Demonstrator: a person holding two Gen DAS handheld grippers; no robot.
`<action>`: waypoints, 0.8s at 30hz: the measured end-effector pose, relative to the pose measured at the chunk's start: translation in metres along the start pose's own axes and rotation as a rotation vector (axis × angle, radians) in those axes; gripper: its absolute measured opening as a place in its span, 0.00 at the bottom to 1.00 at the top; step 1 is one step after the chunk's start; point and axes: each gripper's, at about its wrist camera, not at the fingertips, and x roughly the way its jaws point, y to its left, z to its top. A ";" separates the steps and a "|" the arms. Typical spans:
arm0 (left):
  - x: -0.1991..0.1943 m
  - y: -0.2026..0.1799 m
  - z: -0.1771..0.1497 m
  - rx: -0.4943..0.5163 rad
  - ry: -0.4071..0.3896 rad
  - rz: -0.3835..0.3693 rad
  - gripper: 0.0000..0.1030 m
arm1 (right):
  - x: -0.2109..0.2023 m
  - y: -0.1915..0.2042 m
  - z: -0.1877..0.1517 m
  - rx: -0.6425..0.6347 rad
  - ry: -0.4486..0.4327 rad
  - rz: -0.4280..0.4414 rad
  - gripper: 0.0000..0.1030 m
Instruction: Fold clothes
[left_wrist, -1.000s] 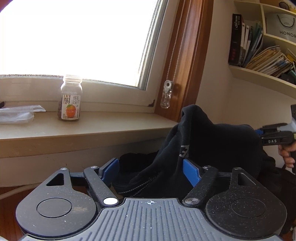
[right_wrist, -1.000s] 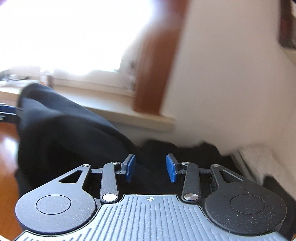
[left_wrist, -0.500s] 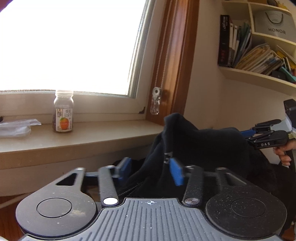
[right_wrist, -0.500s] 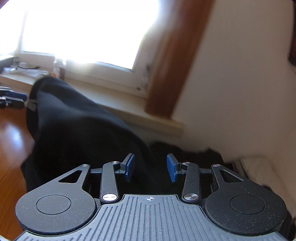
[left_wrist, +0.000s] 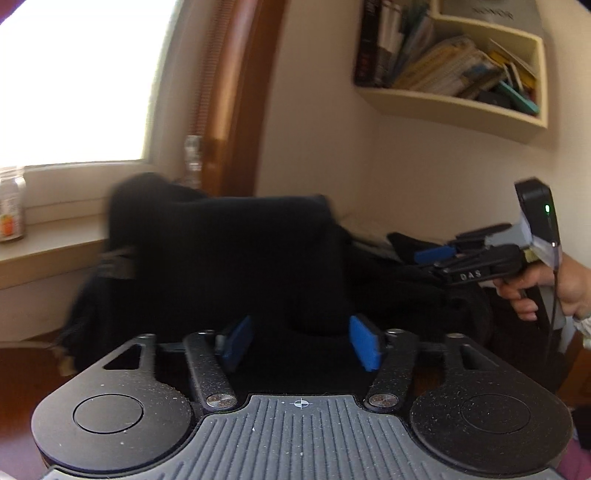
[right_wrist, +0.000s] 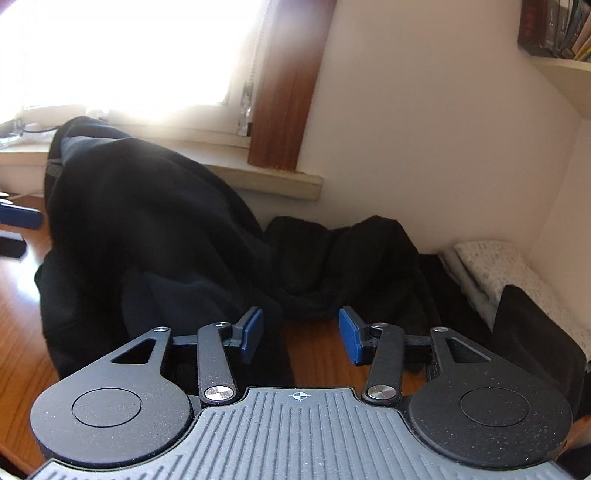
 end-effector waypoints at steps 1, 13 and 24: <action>0.008 -0.004 0.001 0.013 0.008 0.002 0.71 | -0.001 0.001 -0.001 0.001 -0.002 0.008 0.45; 0.029 0.014 0.027 0.053 -0.020 0.045 0.11 | -0.014 0.014 -0.009 0.023 -0.061 0.071 0.46; -0.025 0.061 0.076 0.036 -0.167 0.180 0.10 | -0.022 0.010 -0.014 0.073 -0.088 0.178 0.47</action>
